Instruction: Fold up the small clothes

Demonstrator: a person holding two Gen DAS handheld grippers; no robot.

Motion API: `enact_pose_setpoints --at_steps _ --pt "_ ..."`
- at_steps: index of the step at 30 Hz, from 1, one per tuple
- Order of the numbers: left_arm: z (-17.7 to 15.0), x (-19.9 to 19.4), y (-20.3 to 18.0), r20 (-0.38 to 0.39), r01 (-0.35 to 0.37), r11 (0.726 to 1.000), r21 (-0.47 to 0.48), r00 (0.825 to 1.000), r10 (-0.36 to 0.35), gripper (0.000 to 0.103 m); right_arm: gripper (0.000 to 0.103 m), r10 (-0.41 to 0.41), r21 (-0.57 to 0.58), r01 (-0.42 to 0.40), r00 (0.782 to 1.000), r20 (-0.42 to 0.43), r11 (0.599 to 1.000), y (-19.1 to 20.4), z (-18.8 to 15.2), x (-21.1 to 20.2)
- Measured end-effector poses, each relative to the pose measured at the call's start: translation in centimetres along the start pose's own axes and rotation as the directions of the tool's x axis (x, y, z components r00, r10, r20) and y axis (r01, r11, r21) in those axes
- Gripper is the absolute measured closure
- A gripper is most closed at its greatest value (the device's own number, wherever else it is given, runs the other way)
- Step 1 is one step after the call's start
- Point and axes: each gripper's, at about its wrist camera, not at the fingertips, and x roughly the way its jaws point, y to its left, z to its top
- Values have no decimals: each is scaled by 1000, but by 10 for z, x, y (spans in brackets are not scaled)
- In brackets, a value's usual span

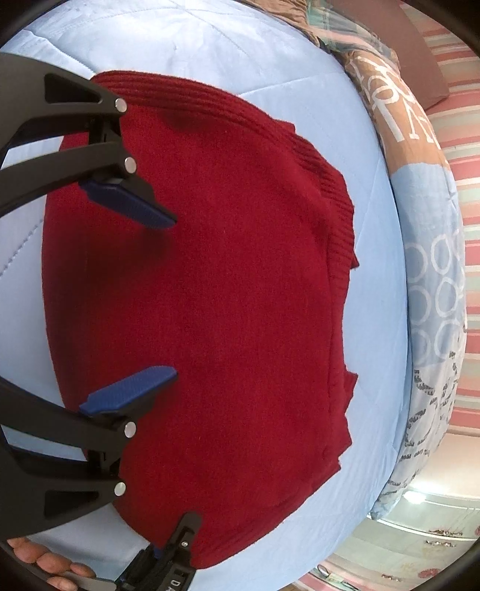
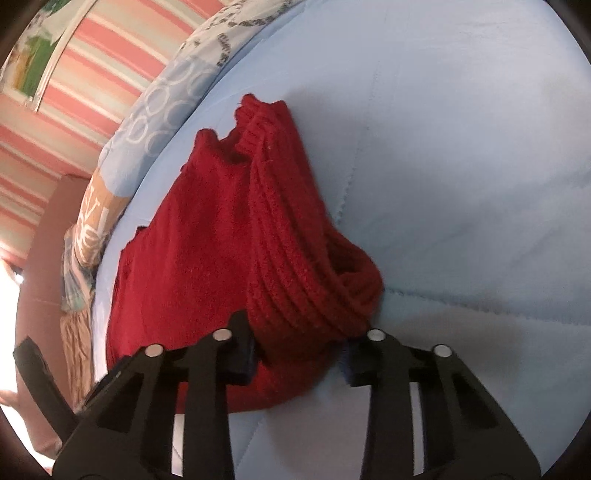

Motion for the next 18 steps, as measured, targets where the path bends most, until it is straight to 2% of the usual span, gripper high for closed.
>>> enact_pose_setpoints --at_steps 7,10,15,18 --pt "-2 3 9 -18 -7 1000 -24 1000 7 25 80 -43 -104 52 995 85 993 17 -10 -7" --pt "-3 6 6 -17 -23 1000 -14 1000 23 25 80 -76 -173 102 986 149 980 31 -16 -14" --pt "-5 11 3 -15 -44 999 2 999 44 25 81 -49 -300 130 964 262 945 64 -22 -33" --pt "-6 13 5 -13 -37 999 -6 999 37 24 82 6 -378 113 954 300 919 88 -25 -39"
